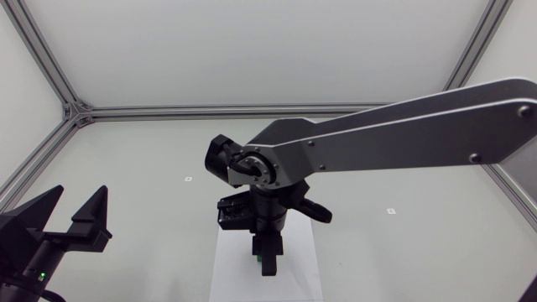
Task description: Pick up the orange 2x2 brick with the right arm and stack it on top of the green 2x2 brick in the center
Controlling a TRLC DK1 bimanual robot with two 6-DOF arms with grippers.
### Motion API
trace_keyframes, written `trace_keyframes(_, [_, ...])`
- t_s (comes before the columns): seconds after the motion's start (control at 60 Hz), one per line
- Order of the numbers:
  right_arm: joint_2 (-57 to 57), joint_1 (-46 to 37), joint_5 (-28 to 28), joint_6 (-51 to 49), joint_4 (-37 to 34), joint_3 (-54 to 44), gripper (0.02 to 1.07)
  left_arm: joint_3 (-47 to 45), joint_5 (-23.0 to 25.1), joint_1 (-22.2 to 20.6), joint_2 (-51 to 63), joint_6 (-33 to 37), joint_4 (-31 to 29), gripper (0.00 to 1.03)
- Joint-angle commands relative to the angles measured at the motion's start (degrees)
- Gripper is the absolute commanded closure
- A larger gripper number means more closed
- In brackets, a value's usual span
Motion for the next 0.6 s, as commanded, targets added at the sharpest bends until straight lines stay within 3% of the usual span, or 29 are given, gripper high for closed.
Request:
trace_keyframes(0.0, [1.45, 0.60, 0.01, -0.69, -0.37, -0.31, 0.91, -2.35, 0.23, 0.22, -0.45, 0.75, -0.84, 0.04])
trace_keyframes(0.583, [3.99, 0.33, 0.01, -0.95, 0.60, -0.13, 0.91, -2.35, 0.23, 0.22, -0.45, 0.75, -0.84, 0.04])
